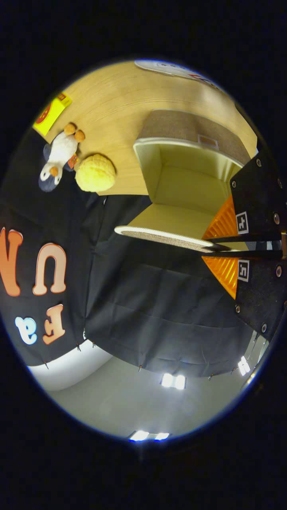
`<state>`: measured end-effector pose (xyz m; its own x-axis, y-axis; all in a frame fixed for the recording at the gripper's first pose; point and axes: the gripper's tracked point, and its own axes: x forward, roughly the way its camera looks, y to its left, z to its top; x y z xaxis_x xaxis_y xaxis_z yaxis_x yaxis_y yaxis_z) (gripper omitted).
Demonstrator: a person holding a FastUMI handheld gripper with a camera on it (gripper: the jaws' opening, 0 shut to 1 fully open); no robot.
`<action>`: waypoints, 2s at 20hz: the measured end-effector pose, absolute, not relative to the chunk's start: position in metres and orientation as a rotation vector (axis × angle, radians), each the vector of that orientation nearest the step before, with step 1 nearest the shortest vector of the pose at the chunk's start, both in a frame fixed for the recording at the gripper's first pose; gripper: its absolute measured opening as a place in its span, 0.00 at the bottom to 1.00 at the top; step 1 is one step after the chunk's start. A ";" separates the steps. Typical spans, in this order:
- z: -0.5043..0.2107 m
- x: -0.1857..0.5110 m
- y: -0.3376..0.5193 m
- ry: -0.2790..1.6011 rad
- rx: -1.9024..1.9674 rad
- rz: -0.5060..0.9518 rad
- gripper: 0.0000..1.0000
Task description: Open the storage box then place both shoes into the box .Put the left shoe in first, then the right shoe, with the right side of both shoes facing outward in a uniform manner.
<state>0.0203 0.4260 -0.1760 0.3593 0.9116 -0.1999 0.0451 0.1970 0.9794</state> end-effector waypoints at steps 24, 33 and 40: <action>-0.188 0.024 0.415 0.970 0.717 0.651 0.79; -0.275 -0.009 0.245 0.998 0.422 0.389 0.89; -0.354 -0.076 0.135 1.144 0.250 0.225 0.90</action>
<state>-0.0764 0.1350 -0.3536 0.3973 0.3020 -0.8666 -0.0480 0.9498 0.3090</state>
